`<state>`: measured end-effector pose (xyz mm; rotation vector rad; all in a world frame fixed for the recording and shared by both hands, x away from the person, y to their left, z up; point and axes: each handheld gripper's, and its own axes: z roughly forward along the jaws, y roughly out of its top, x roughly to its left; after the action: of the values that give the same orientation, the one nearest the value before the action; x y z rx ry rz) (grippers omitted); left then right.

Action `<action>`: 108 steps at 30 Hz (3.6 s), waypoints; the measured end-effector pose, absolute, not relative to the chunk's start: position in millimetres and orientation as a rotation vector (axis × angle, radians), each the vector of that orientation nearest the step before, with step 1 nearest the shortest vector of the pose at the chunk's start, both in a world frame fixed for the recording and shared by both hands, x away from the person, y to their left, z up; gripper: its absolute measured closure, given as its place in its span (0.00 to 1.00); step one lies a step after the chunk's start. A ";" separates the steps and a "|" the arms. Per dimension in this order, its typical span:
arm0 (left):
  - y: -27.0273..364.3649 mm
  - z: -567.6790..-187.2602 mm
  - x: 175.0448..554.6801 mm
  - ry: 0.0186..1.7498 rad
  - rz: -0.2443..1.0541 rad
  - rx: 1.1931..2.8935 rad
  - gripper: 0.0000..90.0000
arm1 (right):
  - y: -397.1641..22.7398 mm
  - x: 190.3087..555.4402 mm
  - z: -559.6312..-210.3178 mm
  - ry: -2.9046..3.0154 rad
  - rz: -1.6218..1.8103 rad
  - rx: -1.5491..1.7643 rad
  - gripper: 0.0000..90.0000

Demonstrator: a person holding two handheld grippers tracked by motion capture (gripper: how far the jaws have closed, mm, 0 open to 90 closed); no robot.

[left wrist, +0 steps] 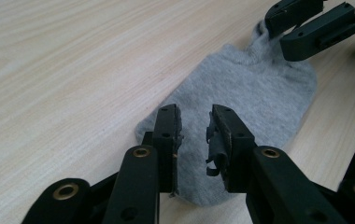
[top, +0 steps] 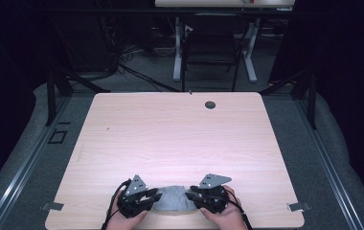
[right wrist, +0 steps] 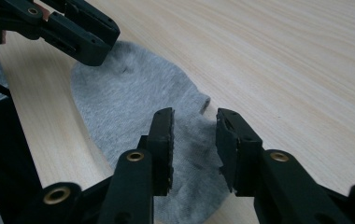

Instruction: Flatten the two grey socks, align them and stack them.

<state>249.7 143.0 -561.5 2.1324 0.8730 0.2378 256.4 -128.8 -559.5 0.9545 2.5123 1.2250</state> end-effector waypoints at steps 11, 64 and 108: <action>140.7 -571.4 248.1 0.859 0.216 2.187 0.75 | -124.3 256.1 -571.3 2.557 1.180 0.928 0.71; 144.7 -576.0 295.0 0.933 0.204 2.134 0.76 | -122.0 302.5 -572.7 2.580 1.117 1.058 0.78; 161.1 -545.7 290.6 0.948 0.277 2.054 0.55 | -126.9 299.7 -539.1 2.457 1.188 1.016 0.61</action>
<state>290.6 161.1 -545.7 2.0541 0.9479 0.2771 299.7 -126.9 -539.1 1.0155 2.4572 1.1879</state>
